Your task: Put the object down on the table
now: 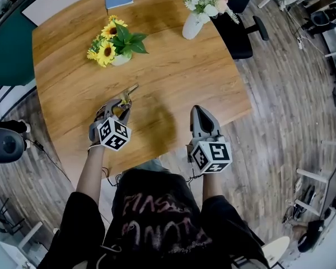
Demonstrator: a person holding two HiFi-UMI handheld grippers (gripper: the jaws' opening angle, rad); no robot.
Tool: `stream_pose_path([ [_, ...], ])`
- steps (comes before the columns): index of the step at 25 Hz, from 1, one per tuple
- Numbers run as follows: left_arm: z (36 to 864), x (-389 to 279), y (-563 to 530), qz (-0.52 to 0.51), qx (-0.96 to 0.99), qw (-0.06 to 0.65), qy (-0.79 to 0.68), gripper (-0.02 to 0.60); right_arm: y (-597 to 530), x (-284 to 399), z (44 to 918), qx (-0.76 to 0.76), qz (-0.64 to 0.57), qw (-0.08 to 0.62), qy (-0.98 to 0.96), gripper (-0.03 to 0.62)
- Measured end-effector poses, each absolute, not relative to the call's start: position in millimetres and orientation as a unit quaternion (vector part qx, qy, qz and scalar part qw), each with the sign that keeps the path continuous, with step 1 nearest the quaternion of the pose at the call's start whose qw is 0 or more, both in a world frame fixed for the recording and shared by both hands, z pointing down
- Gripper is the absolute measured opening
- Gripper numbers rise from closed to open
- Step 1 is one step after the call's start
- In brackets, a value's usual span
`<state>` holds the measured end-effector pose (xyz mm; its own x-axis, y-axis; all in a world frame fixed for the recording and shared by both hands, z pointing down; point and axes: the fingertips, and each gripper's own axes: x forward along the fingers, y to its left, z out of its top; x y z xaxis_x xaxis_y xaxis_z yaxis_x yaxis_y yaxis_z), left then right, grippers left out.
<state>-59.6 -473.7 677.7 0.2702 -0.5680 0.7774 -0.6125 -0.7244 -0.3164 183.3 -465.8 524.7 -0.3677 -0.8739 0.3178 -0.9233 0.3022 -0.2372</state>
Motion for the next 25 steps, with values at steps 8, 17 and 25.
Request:
stream_pose_path([
  [8, 629.4, -63.3, -462.9, 0.401, 0.805, 0.054, -0.434, 0.176, -453.6, 178.7, 508.6, 0.553, 0.179, 0.053, -0.812, 0.005],
  [17, 573.2, -85.4, -449.8, 0.327, 0.793, 0.053, -0.512, 0.097, -436.4, 179.4, 488.8, 0.557, 0.158, 0.034, -0.815, 0.005],
  [25, 508.5, -96.9, -424.9, 0.238, 0.79, 0.048, -0.562, 0.021, -421.3, 185.2, 468.9, 0.562, 0.143, 0.019, -0.815, 0.005],
])
